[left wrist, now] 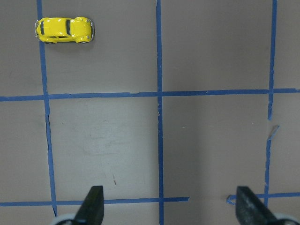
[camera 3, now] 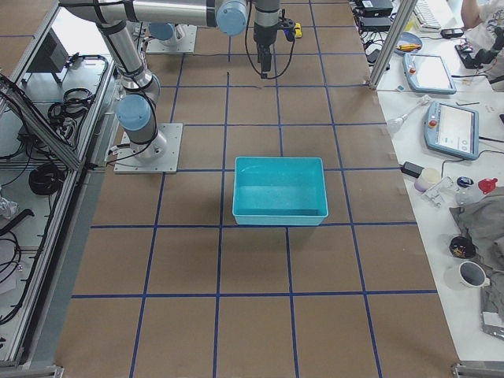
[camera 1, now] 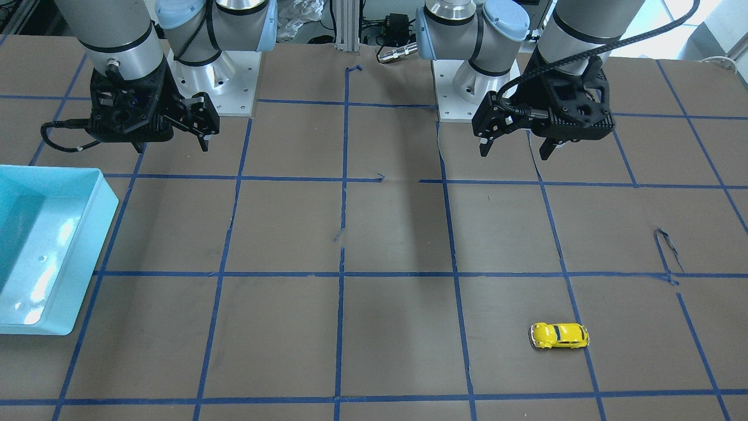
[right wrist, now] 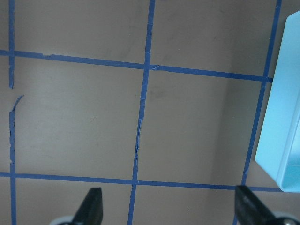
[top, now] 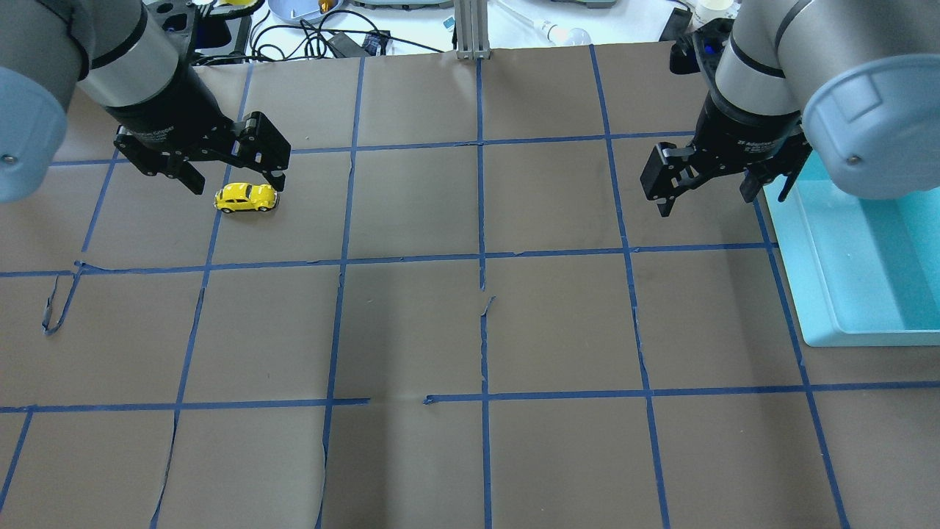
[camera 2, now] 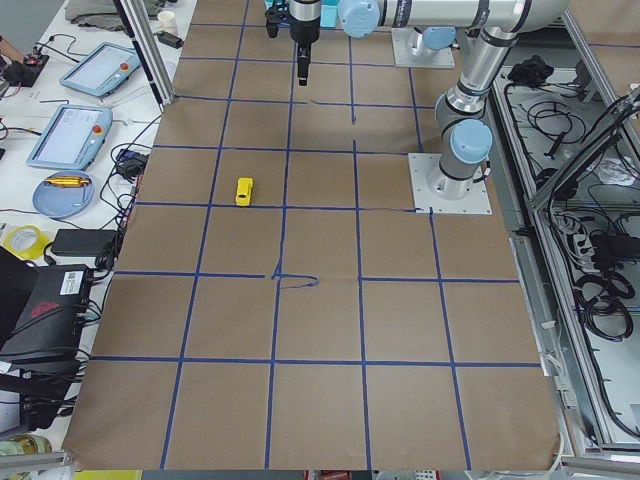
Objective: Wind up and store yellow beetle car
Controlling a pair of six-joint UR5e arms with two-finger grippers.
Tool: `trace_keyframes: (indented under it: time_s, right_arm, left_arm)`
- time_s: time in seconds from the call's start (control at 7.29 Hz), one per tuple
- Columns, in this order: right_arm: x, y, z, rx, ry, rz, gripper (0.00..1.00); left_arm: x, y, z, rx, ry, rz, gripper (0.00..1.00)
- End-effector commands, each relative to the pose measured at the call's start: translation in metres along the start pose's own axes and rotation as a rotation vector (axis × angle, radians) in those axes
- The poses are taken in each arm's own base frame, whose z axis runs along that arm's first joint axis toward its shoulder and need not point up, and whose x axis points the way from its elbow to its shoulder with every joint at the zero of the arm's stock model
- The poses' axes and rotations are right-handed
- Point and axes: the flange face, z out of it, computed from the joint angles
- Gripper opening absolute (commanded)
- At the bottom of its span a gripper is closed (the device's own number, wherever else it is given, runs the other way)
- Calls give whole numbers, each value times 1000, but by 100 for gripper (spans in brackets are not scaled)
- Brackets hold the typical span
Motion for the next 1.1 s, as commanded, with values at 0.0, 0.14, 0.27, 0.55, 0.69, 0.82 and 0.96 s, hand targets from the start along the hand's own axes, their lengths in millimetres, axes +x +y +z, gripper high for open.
trace_keyframes:
  time_s: [0.0,0.14,0.27,0.55,0.69,0.82,0.96]
  right_arm:
    - [1,0,0,1,8,33,100]
    - [-1,0,0,-2,8,93,100]
    - [-1,-1,1,-2,6,90,100]
    - [0,-3,2,0,-5,89,100]
    - [1,-3,0,4,0,98,100]
    - [1,-5,-12,38,-6,102,100]
    - [1,-5,-14,39,-7,98,100]
  left_arm:
    - [0,0,0,0,0,0,100]
    - [0,0,0,0,2,0,100]
    - [0,-1,1,-2,2,1,100]
    - [-1,-4,8,-14,3,126,100]
    - [-2,-8,18,-34,5,196,100]
    - [-3,-12,30,-47,10,294,100]
    - [-6,-10,46,-78,21,496,100]
